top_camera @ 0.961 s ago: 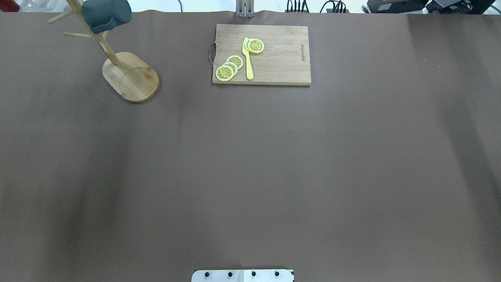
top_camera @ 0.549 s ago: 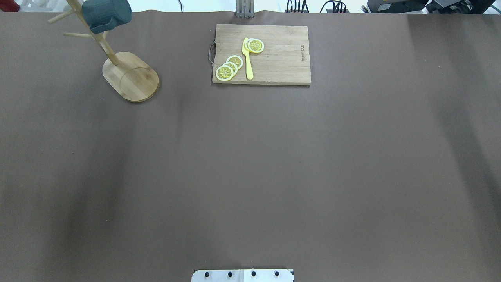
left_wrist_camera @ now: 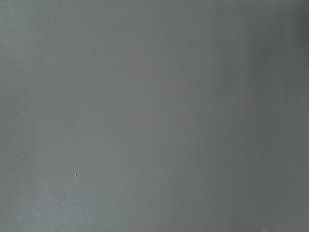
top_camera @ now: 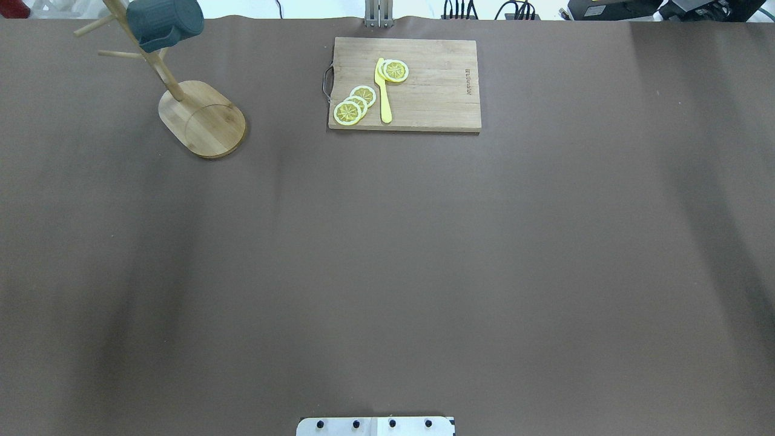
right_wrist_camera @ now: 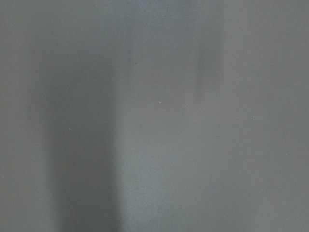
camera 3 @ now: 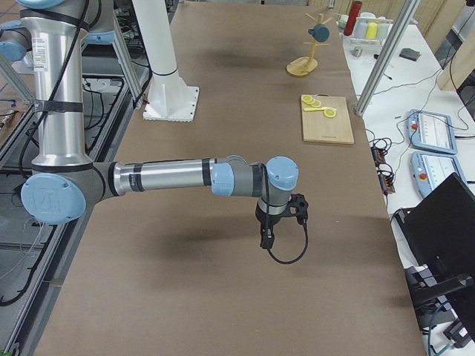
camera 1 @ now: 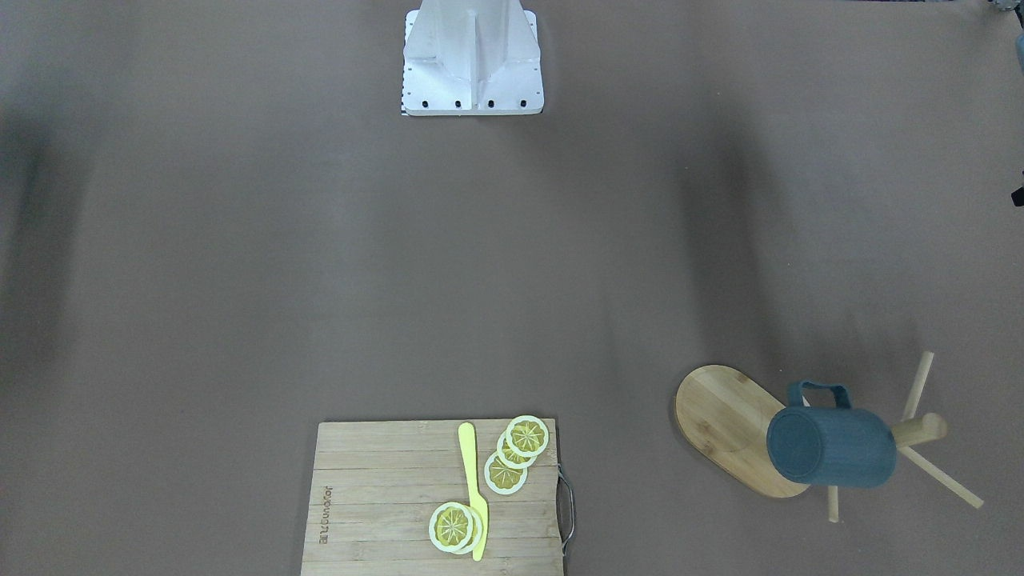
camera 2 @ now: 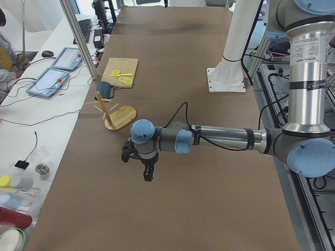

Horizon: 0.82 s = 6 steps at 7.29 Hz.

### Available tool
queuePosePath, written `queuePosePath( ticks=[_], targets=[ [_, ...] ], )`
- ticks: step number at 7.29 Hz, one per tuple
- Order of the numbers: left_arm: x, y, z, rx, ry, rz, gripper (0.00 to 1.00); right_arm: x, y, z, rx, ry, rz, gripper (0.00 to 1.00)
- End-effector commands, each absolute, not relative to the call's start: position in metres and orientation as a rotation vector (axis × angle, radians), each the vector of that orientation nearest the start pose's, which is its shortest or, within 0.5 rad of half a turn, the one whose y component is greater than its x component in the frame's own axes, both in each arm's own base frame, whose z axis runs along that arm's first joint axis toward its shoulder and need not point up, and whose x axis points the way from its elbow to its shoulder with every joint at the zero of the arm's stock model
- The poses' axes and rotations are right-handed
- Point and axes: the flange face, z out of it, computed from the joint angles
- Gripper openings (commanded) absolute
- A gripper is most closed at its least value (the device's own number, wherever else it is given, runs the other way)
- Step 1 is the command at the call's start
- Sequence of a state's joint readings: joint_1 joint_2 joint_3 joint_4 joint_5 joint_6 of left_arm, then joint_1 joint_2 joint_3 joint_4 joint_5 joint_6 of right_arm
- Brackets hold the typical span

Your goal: Hang cup on storage rack

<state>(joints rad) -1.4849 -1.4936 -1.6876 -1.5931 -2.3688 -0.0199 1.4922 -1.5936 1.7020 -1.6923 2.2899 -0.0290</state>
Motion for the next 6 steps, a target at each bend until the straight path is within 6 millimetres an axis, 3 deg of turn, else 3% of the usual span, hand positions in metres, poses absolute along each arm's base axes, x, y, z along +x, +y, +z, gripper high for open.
queuePosePath(
  ticks=[1, 3, 6],
  targets=[
    [-0.027, -0.461, 0.639, 0.011, 0.801, 0.073, 0.98, 0.029, -0.481, 0.624, -0.034, -0.719, -0.098, 1.00],
    [-0.051, -0.457, 0.633, 0.025, 0.874, 0.009, 0.98, 0.029, -0.481, 0.625, -0.040, -0.720, -0.096, 1.00],
    [-0.059, -0.461, 0.627, 0.044, 0.870, 0.000, 0.98, 0.027, -0.482, 0.625, -0.040, -0.719, -0.098, 1.00]
  ],
)
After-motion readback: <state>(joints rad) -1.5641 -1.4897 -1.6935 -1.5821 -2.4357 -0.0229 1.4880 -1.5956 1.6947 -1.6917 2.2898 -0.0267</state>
